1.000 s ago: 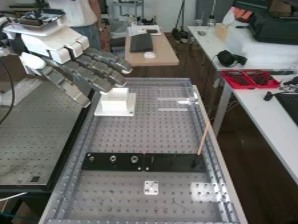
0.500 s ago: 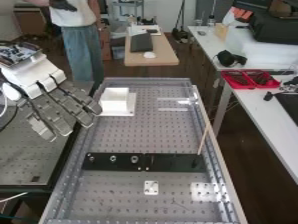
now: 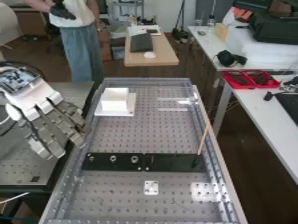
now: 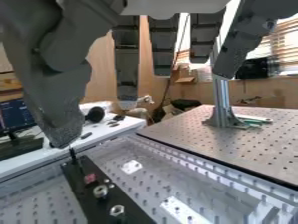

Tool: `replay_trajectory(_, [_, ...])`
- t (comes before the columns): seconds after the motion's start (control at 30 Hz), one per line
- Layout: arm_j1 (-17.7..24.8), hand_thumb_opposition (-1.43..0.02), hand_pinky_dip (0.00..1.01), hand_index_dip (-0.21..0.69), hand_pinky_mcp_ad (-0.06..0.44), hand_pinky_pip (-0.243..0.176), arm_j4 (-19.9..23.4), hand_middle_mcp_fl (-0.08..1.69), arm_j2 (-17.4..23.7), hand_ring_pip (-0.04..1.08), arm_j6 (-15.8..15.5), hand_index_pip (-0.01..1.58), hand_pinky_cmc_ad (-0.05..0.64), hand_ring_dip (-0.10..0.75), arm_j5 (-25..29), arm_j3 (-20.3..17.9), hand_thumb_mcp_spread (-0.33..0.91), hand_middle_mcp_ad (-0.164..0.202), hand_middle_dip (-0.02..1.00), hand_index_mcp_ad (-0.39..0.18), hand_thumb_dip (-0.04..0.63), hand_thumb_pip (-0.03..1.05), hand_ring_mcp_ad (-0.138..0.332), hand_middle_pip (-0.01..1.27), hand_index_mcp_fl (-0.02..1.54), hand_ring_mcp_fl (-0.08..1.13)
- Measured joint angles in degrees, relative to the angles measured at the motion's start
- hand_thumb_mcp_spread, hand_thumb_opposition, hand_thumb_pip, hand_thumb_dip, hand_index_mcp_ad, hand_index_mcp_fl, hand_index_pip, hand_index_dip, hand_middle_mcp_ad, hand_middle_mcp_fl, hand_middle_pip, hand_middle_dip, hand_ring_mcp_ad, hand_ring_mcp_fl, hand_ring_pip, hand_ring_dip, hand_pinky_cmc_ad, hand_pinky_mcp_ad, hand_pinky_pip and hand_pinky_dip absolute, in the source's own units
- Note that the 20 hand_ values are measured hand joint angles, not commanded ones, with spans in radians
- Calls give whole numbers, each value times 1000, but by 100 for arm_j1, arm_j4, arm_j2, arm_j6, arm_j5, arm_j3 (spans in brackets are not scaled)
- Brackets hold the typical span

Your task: Grab the smaller nut and place it in the white container

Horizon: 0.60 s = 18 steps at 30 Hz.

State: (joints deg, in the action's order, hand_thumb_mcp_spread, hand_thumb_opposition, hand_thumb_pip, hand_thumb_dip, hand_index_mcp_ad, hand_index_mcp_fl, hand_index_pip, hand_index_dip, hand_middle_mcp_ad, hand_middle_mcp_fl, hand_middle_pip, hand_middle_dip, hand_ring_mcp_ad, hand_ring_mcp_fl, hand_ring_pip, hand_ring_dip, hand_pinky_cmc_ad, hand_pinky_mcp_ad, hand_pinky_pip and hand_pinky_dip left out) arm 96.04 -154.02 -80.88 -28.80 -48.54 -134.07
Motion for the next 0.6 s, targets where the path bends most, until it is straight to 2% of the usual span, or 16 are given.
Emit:
replay_trajectory(0.07, [29, -787, 529, 91, 230, -91, 45, 120, -65, 98, 16, 1117, 326, 40, 40, -35, 304, 87, 208, -80, 110, 644, 190, 133, 87, 3])
replay_trajectory(0.27, [77, -803, 522, 87, 220, -91, 306, 98, -245, 94, 1, 1386, 326, 51, 124, -155, 321, 91, 223, -89, 110, 644, 190, 138, 54, 3])
replay_trajectory(0.37, [87, -819, 518, 87, 209, -91, 538, 99, -282, 91, -71, 1468, 326, 49, 143, -236, 353, 91, 220, -105, 126, 646, 194, 138, 23, 3])
replay_trajectory(0.43, [97, -817, 504, 87, 202, -91, 704, 98, -297, 93, -198, 1510, 326, 49, 147, -291, 374, 91, 220, -106, 131, 689, 194, 138, 24, 3])
replay_trajectory(0.47, [102, -836, 489, 87, 197, -91, 763, 105, -311, 89, -246, 1529, 326, 49, 145, -307, 394, 91, 223, -106, 150, 721, 194, 138, 23, 3])
replay_trajectory(0.6, [106, -852, 436, 87, 185, -91, 882, 122, -423, 89, -334, 1545, 326, 49, 86, -321, 410, 87, 239, -120, 204, 733, 194, 138, 10, 3])
